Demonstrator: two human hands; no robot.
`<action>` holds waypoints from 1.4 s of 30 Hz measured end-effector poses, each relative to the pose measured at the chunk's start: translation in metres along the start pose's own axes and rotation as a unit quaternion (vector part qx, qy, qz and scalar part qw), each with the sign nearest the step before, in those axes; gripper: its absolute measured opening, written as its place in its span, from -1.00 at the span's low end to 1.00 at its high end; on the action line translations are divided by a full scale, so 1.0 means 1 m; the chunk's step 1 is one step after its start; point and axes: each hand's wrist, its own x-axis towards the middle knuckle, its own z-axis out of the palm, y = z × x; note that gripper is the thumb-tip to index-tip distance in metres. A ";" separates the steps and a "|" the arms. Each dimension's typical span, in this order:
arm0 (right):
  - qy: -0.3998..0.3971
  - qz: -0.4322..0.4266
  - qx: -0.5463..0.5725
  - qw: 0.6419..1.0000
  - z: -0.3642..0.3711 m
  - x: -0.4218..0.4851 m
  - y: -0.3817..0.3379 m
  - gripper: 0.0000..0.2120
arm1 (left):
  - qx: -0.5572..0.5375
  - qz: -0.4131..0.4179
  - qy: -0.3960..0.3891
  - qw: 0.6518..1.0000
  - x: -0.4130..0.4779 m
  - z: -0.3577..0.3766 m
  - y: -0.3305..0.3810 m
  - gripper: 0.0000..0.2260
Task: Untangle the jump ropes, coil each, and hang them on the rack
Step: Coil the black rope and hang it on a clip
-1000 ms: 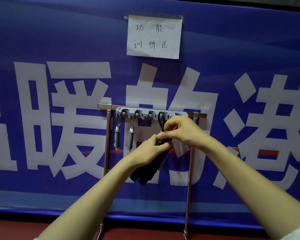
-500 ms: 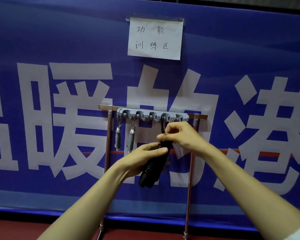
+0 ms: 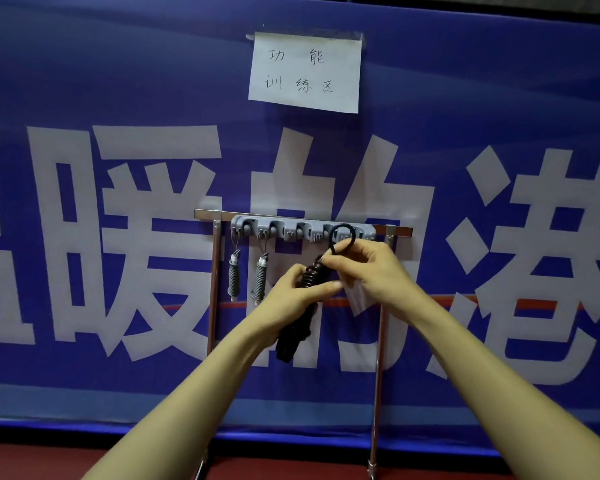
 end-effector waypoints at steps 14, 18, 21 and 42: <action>0.006 -0.032 0.059 0.998 0.001 -0.013 -0.001 -0.86 | 0.192 0.144 0.142 0.960 0.001 0.007 -0.001 -0.70; 0.003 -0.015 0.065 0.998 0.008 -0.015 -0.001 -0.80 | 0.253 0.157 0.159 0.941 0.000 0.011 0.004 -0.66; 0.016 0.015 0.072 0.997 0.012 -0.014 -0.005 -0.74 | 0.306 0.157 0.169 0.923 -0.004 0.018 0.005 -0.62; 0.066 0.025 0.005 0.998 -0.003 -0.010 0.012 -0.64 | 0.060 0.139 0.052 0.987 -0.006 0.006 -0.004 -0.69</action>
